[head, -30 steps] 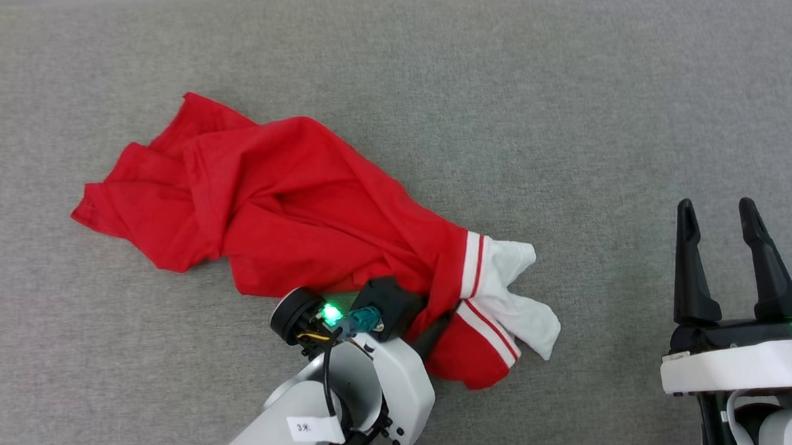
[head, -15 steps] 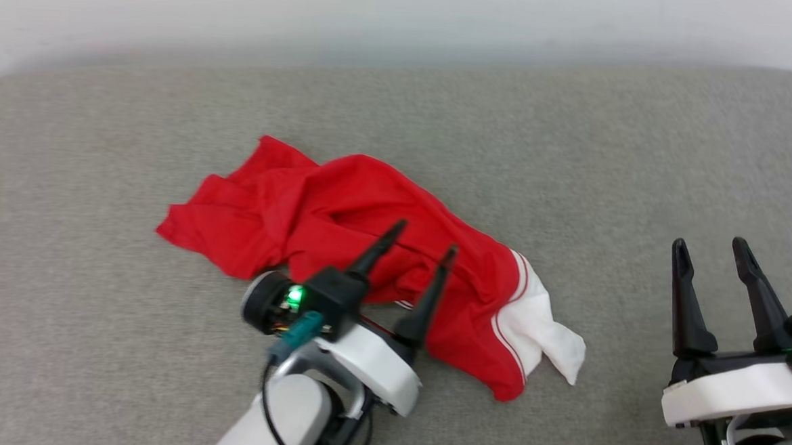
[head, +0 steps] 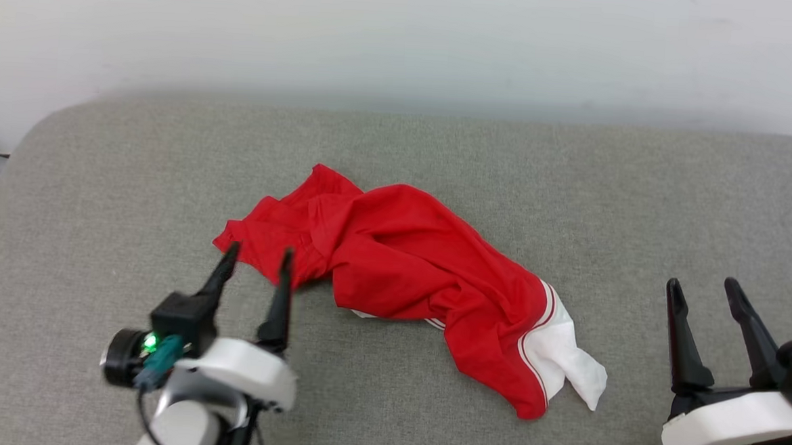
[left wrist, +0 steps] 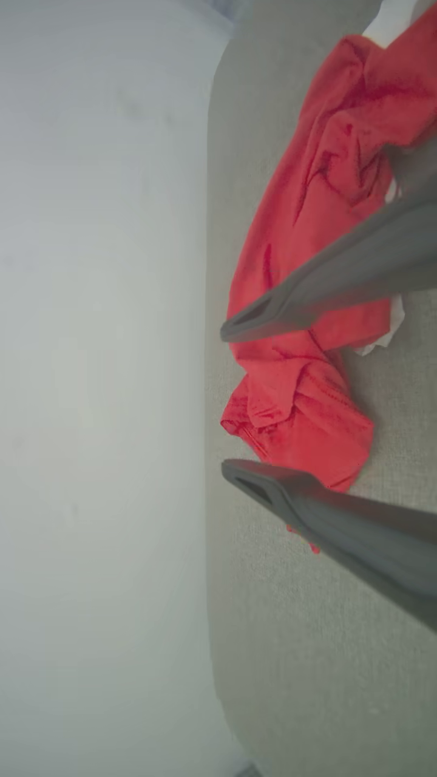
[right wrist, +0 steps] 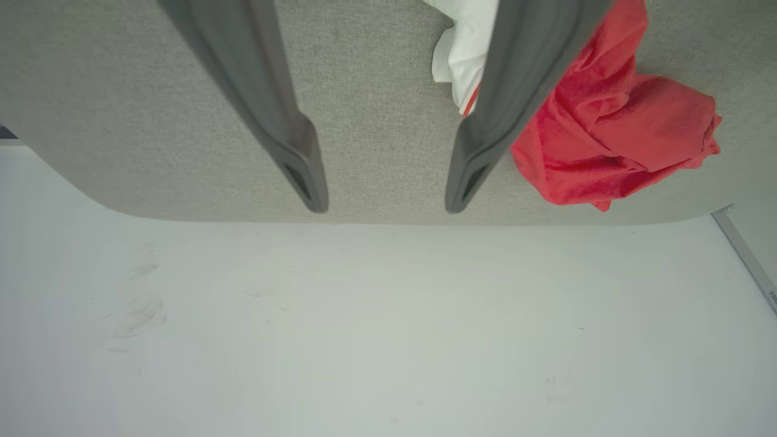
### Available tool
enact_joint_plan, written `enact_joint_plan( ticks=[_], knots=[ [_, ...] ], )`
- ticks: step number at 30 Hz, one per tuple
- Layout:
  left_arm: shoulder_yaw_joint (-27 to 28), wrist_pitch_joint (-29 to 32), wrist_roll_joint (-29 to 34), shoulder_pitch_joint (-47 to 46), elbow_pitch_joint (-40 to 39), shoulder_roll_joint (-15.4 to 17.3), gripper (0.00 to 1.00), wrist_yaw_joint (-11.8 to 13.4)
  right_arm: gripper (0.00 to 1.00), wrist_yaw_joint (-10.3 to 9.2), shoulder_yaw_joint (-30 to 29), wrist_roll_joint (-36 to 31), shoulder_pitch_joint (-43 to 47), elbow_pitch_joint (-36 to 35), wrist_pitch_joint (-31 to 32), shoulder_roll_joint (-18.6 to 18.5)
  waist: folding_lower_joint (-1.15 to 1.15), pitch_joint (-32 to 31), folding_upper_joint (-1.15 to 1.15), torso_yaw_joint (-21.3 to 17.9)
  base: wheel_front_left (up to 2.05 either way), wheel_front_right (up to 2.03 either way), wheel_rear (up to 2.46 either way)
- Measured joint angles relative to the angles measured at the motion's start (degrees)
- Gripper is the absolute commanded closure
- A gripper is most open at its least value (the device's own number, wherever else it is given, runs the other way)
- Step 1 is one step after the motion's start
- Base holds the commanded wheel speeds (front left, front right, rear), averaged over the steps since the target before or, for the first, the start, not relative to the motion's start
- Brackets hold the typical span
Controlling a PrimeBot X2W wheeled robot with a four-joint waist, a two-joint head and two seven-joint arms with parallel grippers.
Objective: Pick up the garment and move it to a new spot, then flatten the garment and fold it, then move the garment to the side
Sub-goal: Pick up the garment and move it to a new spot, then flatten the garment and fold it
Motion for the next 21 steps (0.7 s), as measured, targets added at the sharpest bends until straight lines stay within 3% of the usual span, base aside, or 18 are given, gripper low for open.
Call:
enact_joint_plan(
  ticks=[11, 21],
  knots=[
    [3.5, 0.1, -1.9, 6.8, -1.6, 3.9, 0.00, 1.7, 0.00, 0.00, 0.0, 0.4, 3.9, -0.9, 1.1, 0.0, 0.00, -4.3, 0.00, 0.2, 0.00, 0.00, 0.00],
    [2.9, 1.1, -1.9, 7.9, -3.3, 4.4, 0.00, 2.2, 0.00, 0.00, -0.1, 0.4, 4.8, -2.7, 2.0, 0.0, 0.00, -5.1, 0.00, 0.3, 0.00, 0.00, 0.00]
  ],
)
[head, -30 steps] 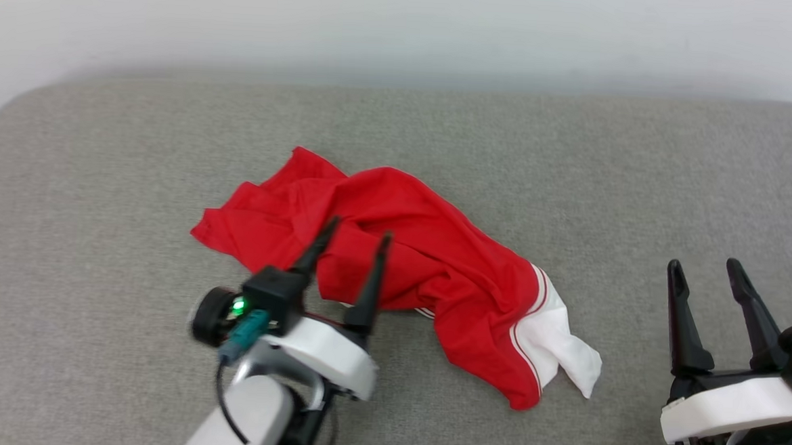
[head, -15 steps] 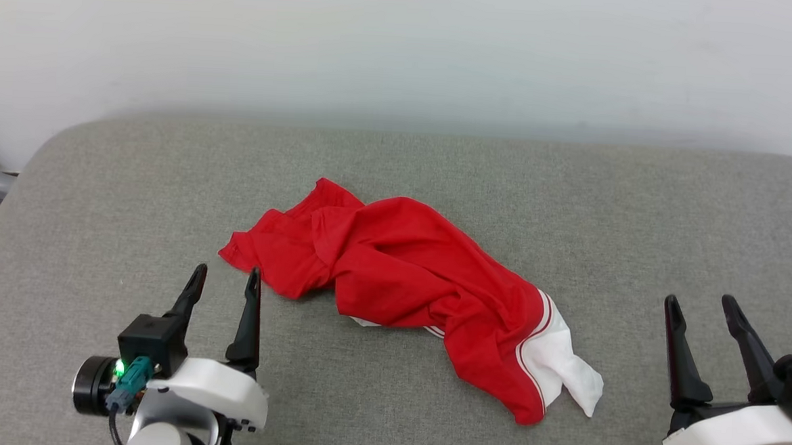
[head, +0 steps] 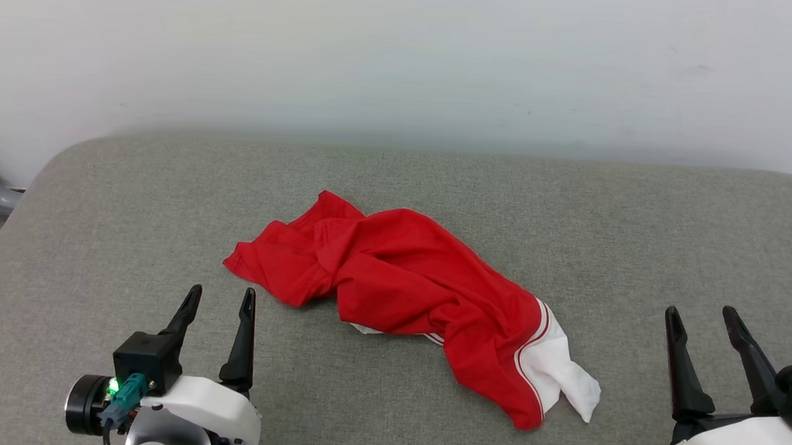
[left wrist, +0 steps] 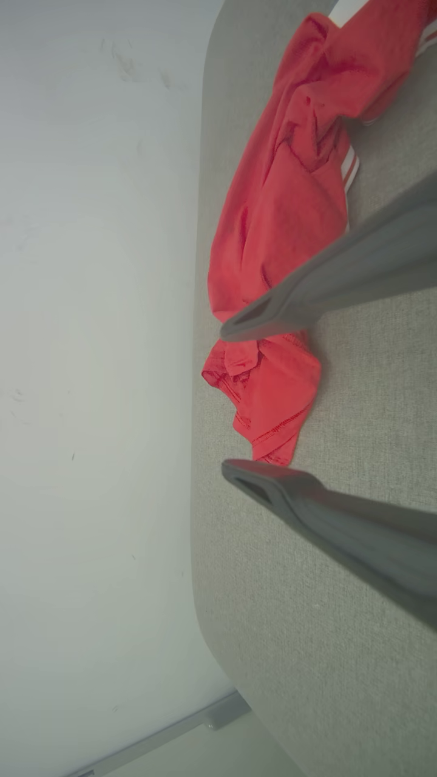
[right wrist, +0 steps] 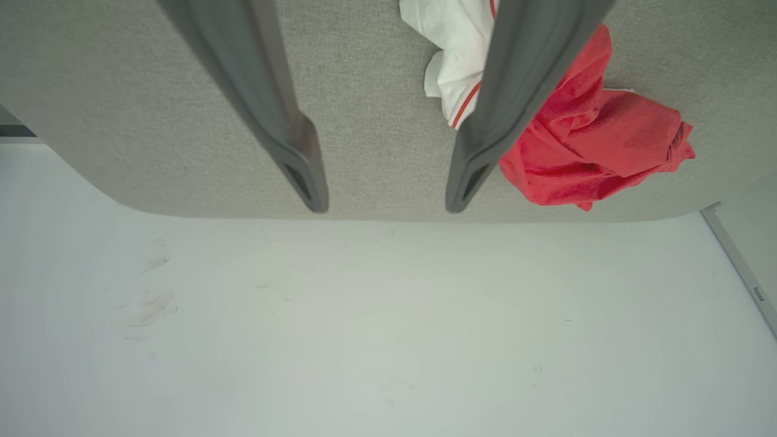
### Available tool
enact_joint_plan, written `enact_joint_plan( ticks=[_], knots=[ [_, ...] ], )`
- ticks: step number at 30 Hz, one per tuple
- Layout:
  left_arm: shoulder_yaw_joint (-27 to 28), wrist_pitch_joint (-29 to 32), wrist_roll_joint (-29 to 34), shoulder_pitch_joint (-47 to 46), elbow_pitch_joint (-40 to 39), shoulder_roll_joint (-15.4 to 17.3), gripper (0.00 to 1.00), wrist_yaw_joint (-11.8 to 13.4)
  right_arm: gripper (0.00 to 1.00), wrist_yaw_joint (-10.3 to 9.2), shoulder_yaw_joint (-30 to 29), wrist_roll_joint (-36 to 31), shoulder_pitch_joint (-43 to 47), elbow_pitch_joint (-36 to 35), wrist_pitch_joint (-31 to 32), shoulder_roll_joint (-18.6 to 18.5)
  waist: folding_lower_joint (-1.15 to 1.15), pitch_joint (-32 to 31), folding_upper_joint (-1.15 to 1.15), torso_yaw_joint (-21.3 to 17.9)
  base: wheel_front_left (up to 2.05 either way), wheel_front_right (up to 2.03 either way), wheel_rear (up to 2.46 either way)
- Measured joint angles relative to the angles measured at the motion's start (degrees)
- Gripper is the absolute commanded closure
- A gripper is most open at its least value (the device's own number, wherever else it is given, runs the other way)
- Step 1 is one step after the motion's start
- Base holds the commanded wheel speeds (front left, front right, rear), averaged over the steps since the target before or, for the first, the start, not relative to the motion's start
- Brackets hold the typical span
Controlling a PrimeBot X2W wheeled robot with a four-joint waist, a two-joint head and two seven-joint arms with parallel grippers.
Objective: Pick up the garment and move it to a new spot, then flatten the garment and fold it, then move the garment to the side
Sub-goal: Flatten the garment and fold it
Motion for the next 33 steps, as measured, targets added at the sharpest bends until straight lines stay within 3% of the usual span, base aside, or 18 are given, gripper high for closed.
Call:
enact_joint_plan(
  ticks=[10, 15, 21, 28, 33],
  knots=[
    [-0.5, -0.1, 0.0, -0.3, 0.0, 0.1, 0.00, 0.0, 0.00, 0.00, -2.0, 2.4, 0.0, 0.9, 1.2, 0.0, 0.01, 0.5, 0.00, 0.1, 0.00, 0.00, 0.00],
    [-0.8, -0.3, 0.1, -1.8, -0.7, 0.1, 0.00, 0.0, 0.00, -0.01, -4.8, 5.4, -0.4, 4.7, 5.3, 0.0, 0.01, 1.9, 0.00, 0.4, 0.00, 0.00, 0.00],
    [-1.0, -0.9, 0.6, -3.7, -2.0, -0.3, 0.00, 0.0, 0.00, -0.01, -4.9, 5.5, -3.3, 8.2, 18.1, 0.0, 0.01, 5.4, 0.00, 1.1, 0.00, 0.00, 0.00],
    [-1.0, -1.6, 1.0, -6.0, -2.2, -1.5, 0.00, -0.5, 0.00, -0.01, 3.1, 8.3, -7.0, 8.4, 33.4, -4.7, 0.01, 9.7, 0.00, 2.5, 0.00, 0.00, 0.00],
    [-0.6, -2.0, 1.1, -7.3, -1.9, -2.0, 0.00, -1.1, 0.00, -0.01, 7.5, 9.9, -8.7, 10.0, 39.2, -7.8, 0.01, 12.3, 0.00, 3.7, 0.00, 0.00, 0.00]
  ],
)
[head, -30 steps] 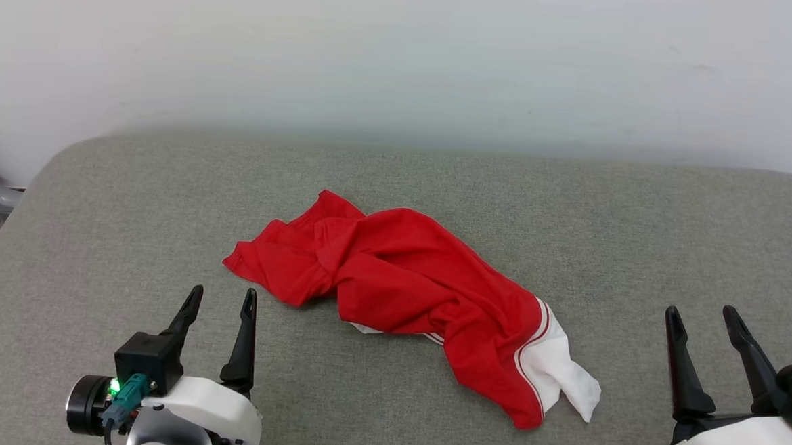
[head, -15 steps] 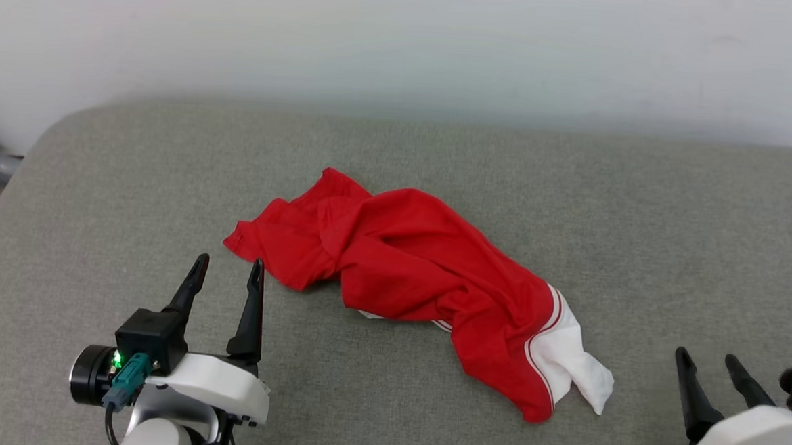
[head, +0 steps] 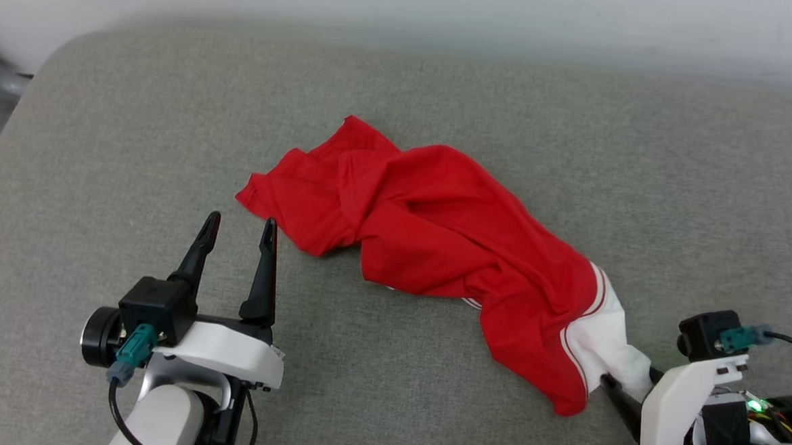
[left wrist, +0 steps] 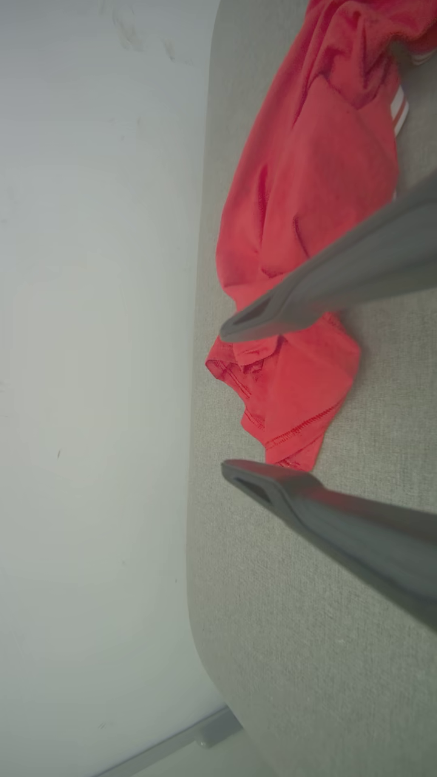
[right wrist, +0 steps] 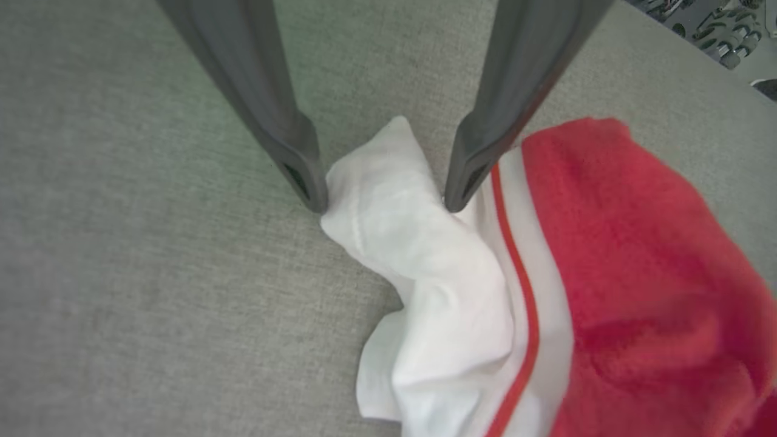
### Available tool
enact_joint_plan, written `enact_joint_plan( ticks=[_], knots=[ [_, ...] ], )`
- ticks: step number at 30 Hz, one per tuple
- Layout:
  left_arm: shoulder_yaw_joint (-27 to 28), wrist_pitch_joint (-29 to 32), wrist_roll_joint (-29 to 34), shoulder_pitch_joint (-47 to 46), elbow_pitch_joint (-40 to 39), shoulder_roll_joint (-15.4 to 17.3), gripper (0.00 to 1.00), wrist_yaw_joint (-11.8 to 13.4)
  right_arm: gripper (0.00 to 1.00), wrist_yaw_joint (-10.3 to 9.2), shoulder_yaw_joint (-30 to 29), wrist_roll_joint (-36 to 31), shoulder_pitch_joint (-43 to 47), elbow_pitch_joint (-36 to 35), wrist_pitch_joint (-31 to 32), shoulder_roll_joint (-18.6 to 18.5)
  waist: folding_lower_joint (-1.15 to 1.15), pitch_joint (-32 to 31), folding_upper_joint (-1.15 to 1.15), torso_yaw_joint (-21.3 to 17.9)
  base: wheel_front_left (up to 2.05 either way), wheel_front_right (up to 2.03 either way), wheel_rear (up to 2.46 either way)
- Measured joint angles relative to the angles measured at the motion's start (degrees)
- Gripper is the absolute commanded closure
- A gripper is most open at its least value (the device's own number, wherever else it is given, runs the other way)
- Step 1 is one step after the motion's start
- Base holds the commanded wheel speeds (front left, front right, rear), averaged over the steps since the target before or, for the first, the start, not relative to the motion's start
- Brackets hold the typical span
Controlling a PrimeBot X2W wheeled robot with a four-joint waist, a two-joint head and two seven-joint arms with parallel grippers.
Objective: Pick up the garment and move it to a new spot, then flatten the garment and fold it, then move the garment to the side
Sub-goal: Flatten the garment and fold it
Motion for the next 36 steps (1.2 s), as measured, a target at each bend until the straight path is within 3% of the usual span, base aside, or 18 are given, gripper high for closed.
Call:
enact_joint_plan(
  ticks=[6, 7, 9, 10, 19, 28, 33, 36],
  knots=[
    [0.3, -0.1, 0.5, -1.3, 0.6, -1.0, 0.00, -0.7, 0.00, 0.00, 2.3, 1.2, -2.7, 5.3, 2.4, -2.3, 0.00, 2.6, 0.00, 1.0, 0.00, 0.00, 0.00],
    [0.4, -0.1, 0.5, -1.4, 0.6, -1.2, 0.00, -0.7, 0.19, 0.00, 2.7, 1.3, -3.0, 6.1, 2.9, -2.6, 0.00, 2.9, 0.00, 1.1, 0.00, 0.00, 0.00],
    [0.6, -0.1, 0.7, -1.5, 0.9, -1.3, 0.00, -1.0, 0.91, 0.01, 3.5, 2.2, -4.0, 7.4, 3.9, -3.3, -0.01, 3.4, 0.00, 1.2, 0.00, 0.00, 0.00],
    [0.8, -0.1, 0.9, -1.5, 1.0, -1.4, 0.00, -1.2, 1.00, 0.01, 3.9, 2.8, -4.3, 7.9, 3.9, -3.6, 0.00, 3.6, 0.00, 1.3, 0.00, 0.00, 0.00],
    [2.2, -0.2, 2.0, -1.2, 1.3, -1.8, 0.00, -1.7, 1.00, 0.05, 4.8, 4.2, -7.6, 6.6, 2.0, -5.3, 0.00, 2.3, 0.00, -0.4, 0.00, 0.00, 0.00],
    [2.4, -0.3, 2.5, 0.0, 1.8, -2.2, 0.00, -2.2, 1.00, 0.02, -11.1, 1.4, -4.6, 0.9, 2.9, -5.5, 0.00, -0.4, 0.00, -3.9, 0.00, 0.00, 0.00],
    [2.4, -0.3, 2.6, 0.0, 1.7, -2.2, 0.00, -2.2, 1.00, 0.01, -20.2, 1.5, -0.3, 4.6, 3.1, -2.9, 0.00, -0.3, 0.00, -5.0, 0.00, 0.00, 0.00],
    [2.4, -0.3, 2.6, 0.0, 1.7, -1.9, 0.00, -2.3, 1.00, 0.01, -22.3, 1.5, 0.7, 7.9, 1.7, -0.9, 0.00, 0.3, 0.00, -5.3, 0.00, 0.00, 0.00]
  ],
)
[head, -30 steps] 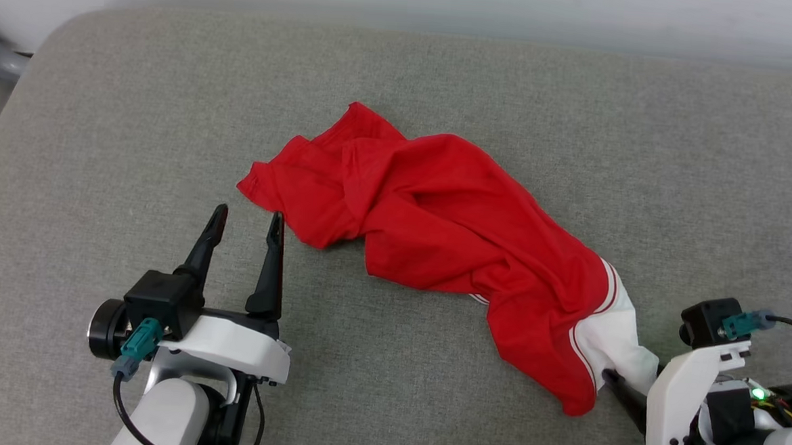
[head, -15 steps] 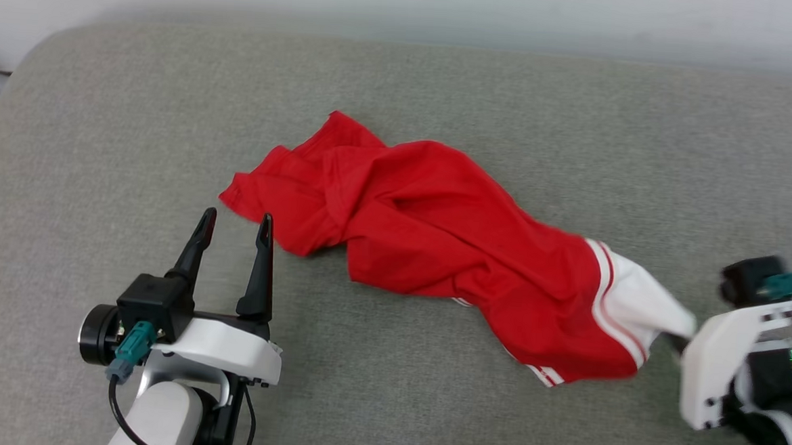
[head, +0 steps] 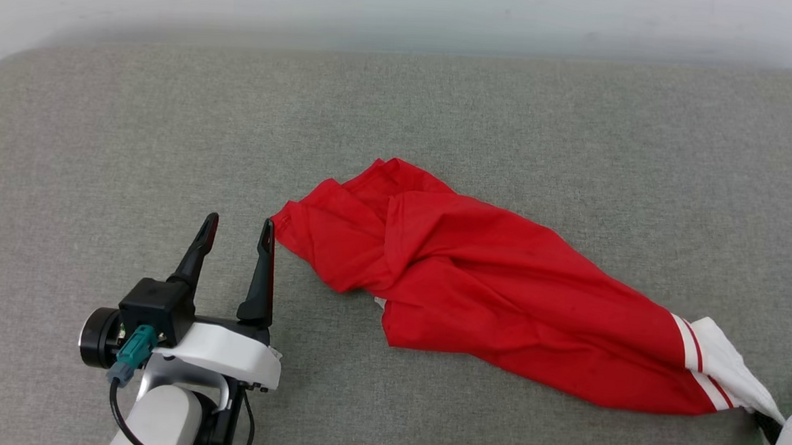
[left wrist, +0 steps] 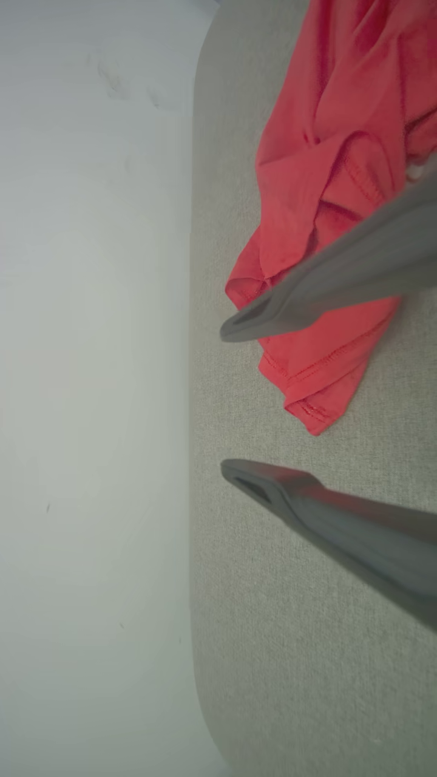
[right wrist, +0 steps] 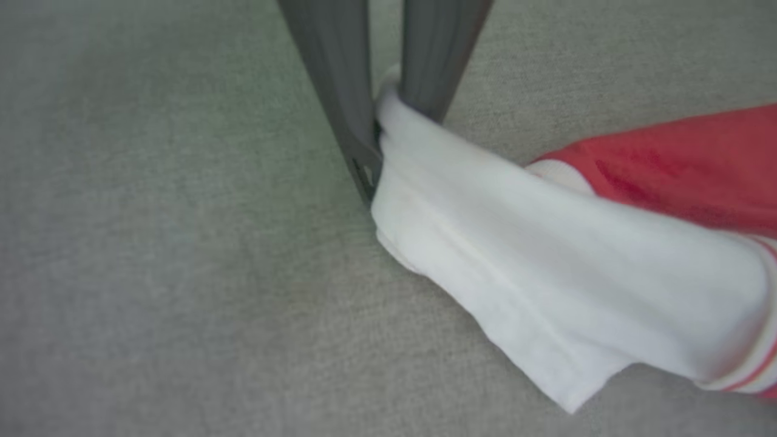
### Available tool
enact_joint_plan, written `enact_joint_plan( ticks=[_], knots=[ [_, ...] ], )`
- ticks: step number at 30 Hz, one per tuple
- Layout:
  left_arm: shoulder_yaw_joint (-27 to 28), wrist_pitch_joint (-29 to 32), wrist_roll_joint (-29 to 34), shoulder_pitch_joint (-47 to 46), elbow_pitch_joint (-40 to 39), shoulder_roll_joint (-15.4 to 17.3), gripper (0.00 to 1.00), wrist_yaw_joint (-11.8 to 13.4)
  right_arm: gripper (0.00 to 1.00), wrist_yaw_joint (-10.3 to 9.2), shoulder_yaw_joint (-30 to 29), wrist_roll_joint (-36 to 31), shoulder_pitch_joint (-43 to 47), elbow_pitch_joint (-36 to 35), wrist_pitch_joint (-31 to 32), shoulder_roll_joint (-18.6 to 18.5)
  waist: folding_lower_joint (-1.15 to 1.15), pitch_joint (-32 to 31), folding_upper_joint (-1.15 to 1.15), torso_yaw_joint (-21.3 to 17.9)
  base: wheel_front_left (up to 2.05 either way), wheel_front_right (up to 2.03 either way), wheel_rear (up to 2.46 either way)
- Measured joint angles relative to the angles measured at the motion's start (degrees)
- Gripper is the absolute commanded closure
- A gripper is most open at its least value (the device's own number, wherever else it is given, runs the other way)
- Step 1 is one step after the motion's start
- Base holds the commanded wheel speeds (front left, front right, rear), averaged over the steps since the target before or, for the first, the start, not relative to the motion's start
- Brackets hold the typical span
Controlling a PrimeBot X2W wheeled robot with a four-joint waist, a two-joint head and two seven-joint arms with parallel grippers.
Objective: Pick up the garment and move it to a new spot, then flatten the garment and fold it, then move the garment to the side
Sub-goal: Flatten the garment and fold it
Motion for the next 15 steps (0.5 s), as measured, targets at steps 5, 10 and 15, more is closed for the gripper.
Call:
enact_joint_plan(
  ticks=[5, 10, 15],
  knots=[
    [0.0, 0.0, 0.1, -0.3, 0.1, 0.2, 0.00, -0.2, 0.00, -0.01, 0.9, -0.5, -1.0, 2.9, -7.1, 1.8, 0.00, 0.7, 0.00, -0.1, 0.00, 0.00, 0.00],
    [-0.4, 0.0, 0.1, -0.3, 0.7, 0.2, 0.00, -0.2, 0.00, -0.01, 2.8, -2.1, -1.4, 2.7, -18.1, 3.4, 0.00, -0.2, 0.00, 0.3, 0.00, 0.00, 0.00],
    [-0.7, 0.3, 0.0, 0.4, 1.5, 0.5, 0.00, -0.2, 0.00, -0.01, 4.3, -4.4, 0.2, 0.0, -28.5, 5.5, 0.00, -2.3, 0.00, 0.8, 0.00, 0.00, 0.00]
  ],
)
